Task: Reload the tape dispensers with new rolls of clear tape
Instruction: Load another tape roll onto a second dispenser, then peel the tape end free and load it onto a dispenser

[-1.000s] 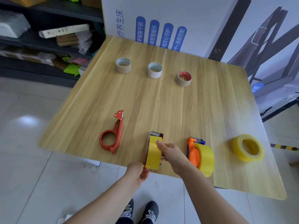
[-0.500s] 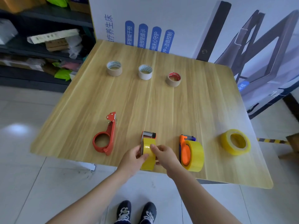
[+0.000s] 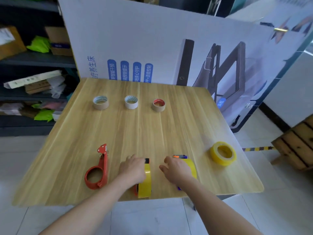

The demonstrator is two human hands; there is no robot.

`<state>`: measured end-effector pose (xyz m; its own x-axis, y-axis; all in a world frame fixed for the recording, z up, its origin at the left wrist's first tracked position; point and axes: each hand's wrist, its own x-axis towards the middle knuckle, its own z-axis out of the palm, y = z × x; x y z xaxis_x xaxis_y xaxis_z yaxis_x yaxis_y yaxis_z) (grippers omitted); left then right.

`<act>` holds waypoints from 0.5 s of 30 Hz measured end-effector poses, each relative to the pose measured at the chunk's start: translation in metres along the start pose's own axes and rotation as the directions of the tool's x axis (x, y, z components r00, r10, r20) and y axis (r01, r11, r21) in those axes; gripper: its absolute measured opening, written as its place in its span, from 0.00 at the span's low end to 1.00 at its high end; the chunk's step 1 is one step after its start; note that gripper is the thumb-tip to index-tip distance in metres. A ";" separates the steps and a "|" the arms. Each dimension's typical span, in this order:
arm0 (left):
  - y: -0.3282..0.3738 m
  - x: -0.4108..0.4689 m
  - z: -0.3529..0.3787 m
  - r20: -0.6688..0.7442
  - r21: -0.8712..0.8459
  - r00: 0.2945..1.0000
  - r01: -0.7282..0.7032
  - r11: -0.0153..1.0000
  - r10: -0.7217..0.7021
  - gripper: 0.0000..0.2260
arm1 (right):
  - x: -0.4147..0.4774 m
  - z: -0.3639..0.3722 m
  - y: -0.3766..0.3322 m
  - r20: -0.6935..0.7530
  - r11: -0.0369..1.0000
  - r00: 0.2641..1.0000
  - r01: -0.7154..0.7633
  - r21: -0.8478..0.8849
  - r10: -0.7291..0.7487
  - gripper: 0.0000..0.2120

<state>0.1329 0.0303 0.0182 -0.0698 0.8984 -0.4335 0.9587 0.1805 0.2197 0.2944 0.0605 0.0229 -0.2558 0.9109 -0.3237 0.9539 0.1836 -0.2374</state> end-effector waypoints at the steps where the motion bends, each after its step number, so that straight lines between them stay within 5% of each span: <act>1: 0.008 0.001 -0.007 -0.020 0.070 0.999 -0.029 0.997 0.030 0.17 | 0.000 -0.006 0.007 -0.019 1.000 1.000 -0.004 -0.019 0.004 0.17; 8: 0.073 0.030 -0.031 -0.074 0.300 0.972 -0.191 0.935 0.222 0.17 | 0.003 -0.047 0.069 -0.141 0.994 0.988 -0.080 -0.073 0.069 0.17; 15: 0.164 0.064 -0.030 -0.054 0.383 0.947 -0.274 0.882 0.317 0.15 | 0.012 -0.063 0.165 -0.103 0.974 0.976 -0.202 -0.102 0.191 0.17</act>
<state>0.2771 0.1292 0.0532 0.2233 0.9295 -0.2937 0.9705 -0.2400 -0.0217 0.4588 0.1254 0.0377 -0.0512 0.9622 -0.2675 0.9969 0.0330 -0.0721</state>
